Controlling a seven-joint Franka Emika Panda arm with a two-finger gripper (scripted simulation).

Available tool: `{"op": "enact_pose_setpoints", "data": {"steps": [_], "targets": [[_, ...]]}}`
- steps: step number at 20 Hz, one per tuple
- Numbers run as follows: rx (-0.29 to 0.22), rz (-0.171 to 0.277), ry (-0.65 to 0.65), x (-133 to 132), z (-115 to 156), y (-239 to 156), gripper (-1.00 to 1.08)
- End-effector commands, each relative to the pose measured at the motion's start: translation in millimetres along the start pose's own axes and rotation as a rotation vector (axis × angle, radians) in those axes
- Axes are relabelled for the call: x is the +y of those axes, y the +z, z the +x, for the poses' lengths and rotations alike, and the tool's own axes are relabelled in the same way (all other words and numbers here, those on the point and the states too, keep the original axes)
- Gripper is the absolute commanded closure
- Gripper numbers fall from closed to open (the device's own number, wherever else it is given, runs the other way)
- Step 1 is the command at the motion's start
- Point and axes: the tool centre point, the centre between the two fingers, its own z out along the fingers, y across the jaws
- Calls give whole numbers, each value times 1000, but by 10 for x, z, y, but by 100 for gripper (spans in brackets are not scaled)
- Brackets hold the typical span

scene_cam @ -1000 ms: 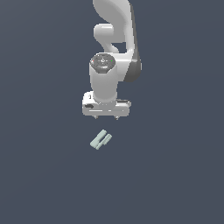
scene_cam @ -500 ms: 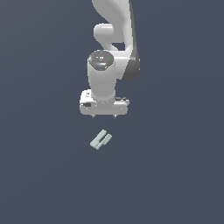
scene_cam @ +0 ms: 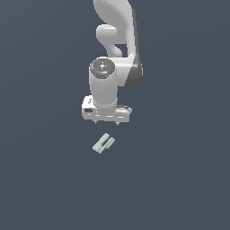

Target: Pick up the object and move it to a goal position.

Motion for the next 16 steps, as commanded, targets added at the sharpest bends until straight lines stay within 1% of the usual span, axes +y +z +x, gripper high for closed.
{"op": "enact_pose_setpoints", "data": {"steps": [1, 12, 16], "targets": [[4, 4, 48, 10, 45, 74, -92], [31, 26, 361, 93, 319, 564, -92], [39, 31, 454, 125, 389, 715, -92]]}}
